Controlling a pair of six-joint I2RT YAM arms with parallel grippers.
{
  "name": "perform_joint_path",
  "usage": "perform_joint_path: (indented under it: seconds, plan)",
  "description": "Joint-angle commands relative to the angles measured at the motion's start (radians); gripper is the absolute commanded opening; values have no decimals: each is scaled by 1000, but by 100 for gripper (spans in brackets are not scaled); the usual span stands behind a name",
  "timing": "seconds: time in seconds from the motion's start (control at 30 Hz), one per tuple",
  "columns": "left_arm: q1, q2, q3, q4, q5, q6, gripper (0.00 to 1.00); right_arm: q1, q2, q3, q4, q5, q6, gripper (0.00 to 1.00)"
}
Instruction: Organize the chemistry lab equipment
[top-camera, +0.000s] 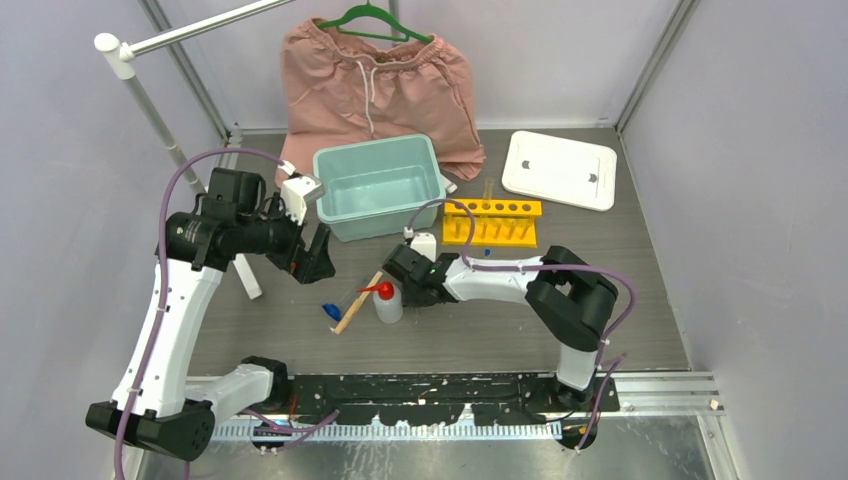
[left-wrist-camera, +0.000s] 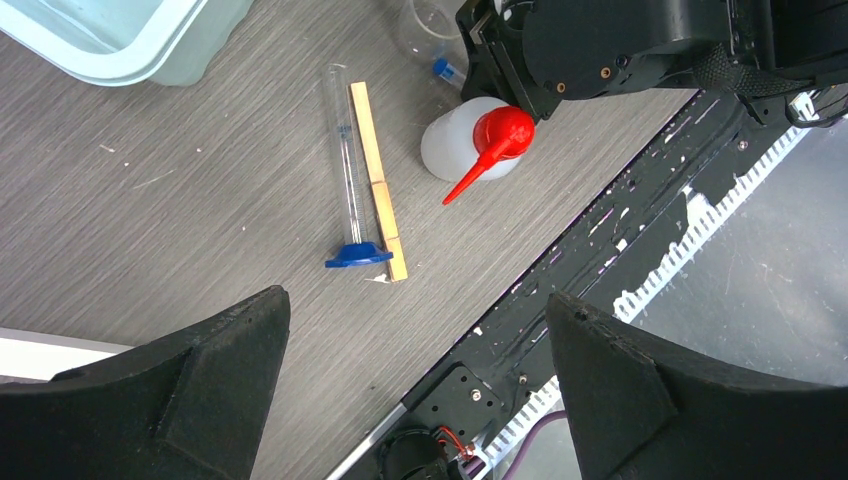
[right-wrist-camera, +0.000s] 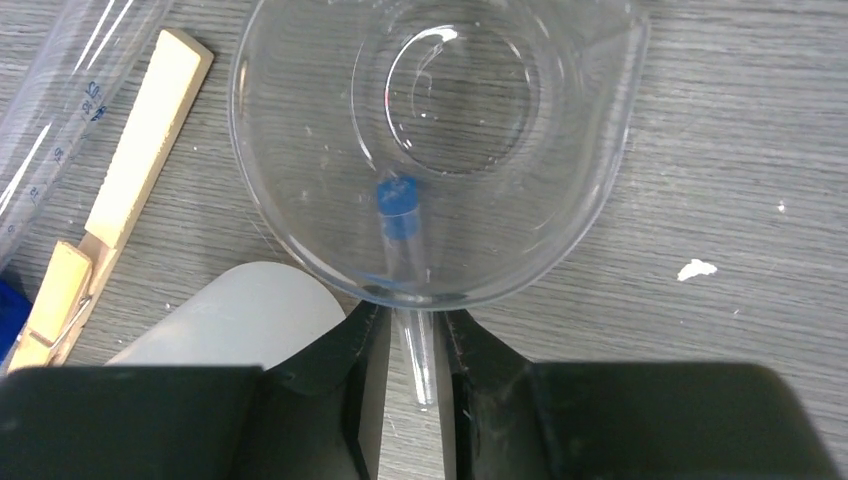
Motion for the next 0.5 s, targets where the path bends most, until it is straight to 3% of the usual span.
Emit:
perform_joint_path:
  seconds: [0.0, 0.23, 0.47]
  plan:
    - [-1, -15, 34, 9, 18, 7, 100, 4, -49, -27, -7, 48, 14, 24]
    - [-1, -4, 48, 13, 42, -3, 100, 5, -241, -144, -45, 67, 40, 2]
    - [-1, -13, 42, 14, 63, -7, 100, 4, -403, -196, -99, 40, 55, 1]
